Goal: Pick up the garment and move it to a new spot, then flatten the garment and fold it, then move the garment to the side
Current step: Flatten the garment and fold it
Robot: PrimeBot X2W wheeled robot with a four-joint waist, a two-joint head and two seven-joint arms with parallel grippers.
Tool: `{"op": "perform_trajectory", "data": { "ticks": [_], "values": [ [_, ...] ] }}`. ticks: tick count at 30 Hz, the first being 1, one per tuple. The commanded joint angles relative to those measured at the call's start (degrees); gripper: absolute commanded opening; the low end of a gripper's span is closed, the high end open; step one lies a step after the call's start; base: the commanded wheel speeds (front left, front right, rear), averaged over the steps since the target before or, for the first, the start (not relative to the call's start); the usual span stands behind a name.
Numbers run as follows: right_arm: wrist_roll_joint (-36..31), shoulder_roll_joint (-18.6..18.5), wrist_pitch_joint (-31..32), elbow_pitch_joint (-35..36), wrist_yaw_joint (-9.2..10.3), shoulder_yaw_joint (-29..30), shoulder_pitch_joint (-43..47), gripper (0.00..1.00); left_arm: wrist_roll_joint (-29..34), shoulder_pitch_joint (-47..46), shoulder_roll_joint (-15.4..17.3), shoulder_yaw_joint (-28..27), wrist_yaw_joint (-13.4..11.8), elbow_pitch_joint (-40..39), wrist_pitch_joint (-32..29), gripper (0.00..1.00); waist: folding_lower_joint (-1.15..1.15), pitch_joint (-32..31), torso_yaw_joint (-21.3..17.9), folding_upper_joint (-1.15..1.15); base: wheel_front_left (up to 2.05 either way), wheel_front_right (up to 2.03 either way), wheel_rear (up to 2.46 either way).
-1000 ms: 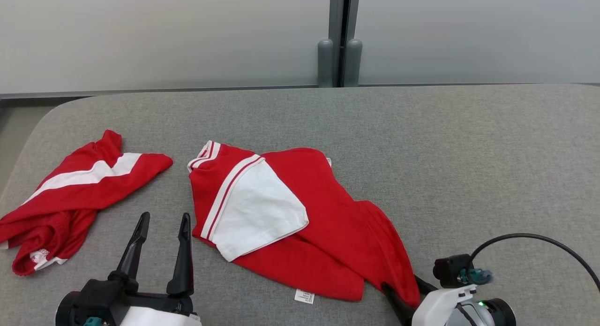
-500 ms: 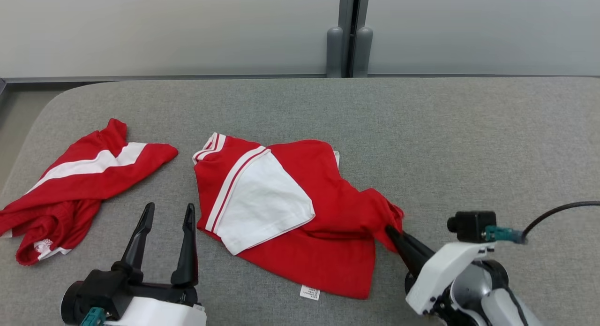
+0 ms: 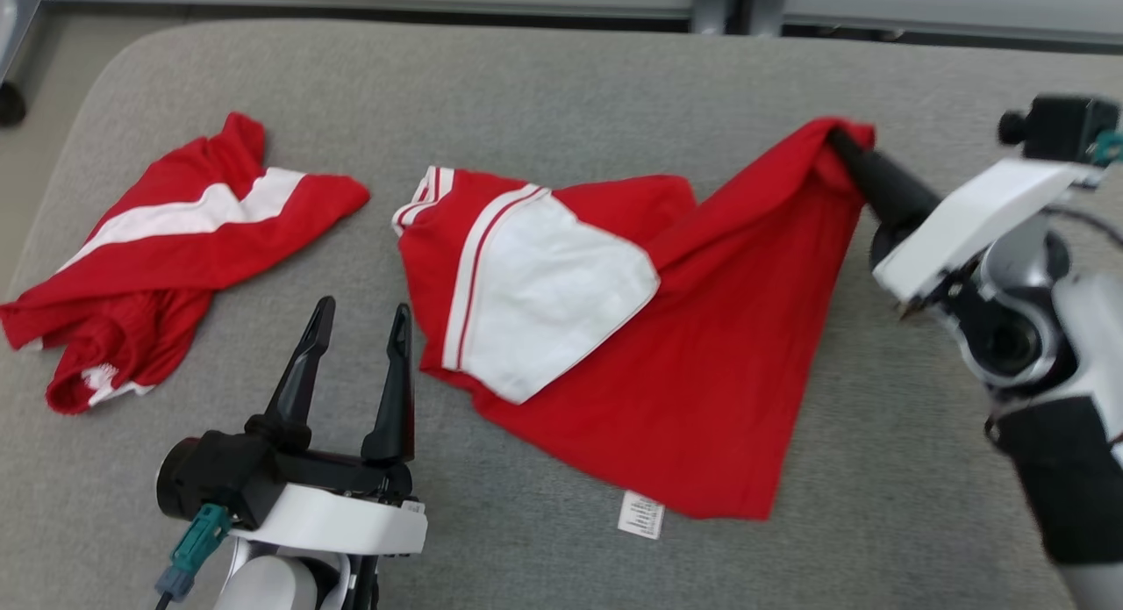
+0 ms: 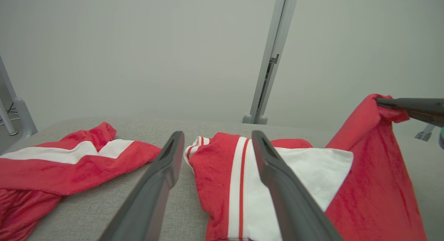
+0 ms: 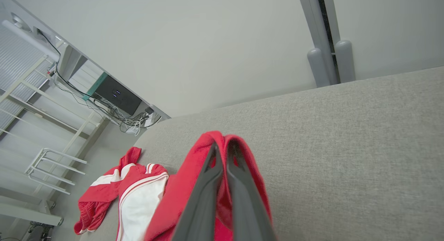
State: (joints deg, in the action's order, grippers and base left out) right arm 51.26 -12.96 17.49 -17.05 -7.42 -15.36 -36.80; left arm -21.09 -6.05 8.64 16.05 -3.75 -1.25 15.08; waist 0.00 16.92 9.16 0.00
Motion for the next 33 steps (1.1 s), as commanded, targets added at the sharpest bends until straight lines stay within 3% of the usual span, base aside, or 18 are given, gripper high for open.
{"op": "perform_trajectory", "data": {
  "ticks": [1,12,13,14,15,22,33],
  "values": [
    [0.49,-0.71,0.27,-0.95,-0.13,0.24,-1.63,0.0,0.56,-1.08,-0.06,-0.13,0.36,0.16,0.12,1.0,0.0,3.13,3.07,0.0,0.0,0.0,0.0],
    [-2.56,-7.16,-1.4,-21.87,-0.12,-0.2,-20.29,0.0,2.51,-4.72,-3.15,-1.04,3.55,2.0,0.12,1.0,0.0,8.21,8.2,0.0,0.0,0.0,0.0],
    [-2.75,-7.19,-2.14,-23.61,-0.12,-0.25,-21.37,0.16,2.75,-4.94,-3.36,-1.11,3.74,2.18,0.13,1.0,0.0,8.29,8.42,0.0,0.0,0.0,0.0],
    [-2.77,-6.94,-2.9,-25.3,-0.12,-0.34,-22.27,0.88,2.83,-5.13,-3.53,-1.21,3.98,2.38,0.13,1.0,0.0,8.28,8.58,0.0,0.0,0.0,0.0],
    [-2.88,-6.75,-3.58,-27.08,-0.12,-0.57,-22.77,1.0,2.94,-5.2,-3.69,-1.3,4.21,2.7,0.13,1.0,0.0,8.13,8.68,0.0,0.0,0.0,0.0],
    [-2.95,-5.23,-9.24,-31.1,-0.12,-5.7,-20.31,1.0,4.25,-3.78,-4.08,-2.96,4.94,4.06,0.12,1.0,0.0,3.81,6.07,0.0,0.0,0.0,0.0],
    [-0.22,-5.26,-22.01,-24.07,-0.12,-13.86,-8.91,1.0,5.01,-0.29,-1.27,-5.64,4.28,4.75,-0.2,1.0,0.0,-5.83,-2.21,0.0,0.0,0.0,0.0]
  ]
}}
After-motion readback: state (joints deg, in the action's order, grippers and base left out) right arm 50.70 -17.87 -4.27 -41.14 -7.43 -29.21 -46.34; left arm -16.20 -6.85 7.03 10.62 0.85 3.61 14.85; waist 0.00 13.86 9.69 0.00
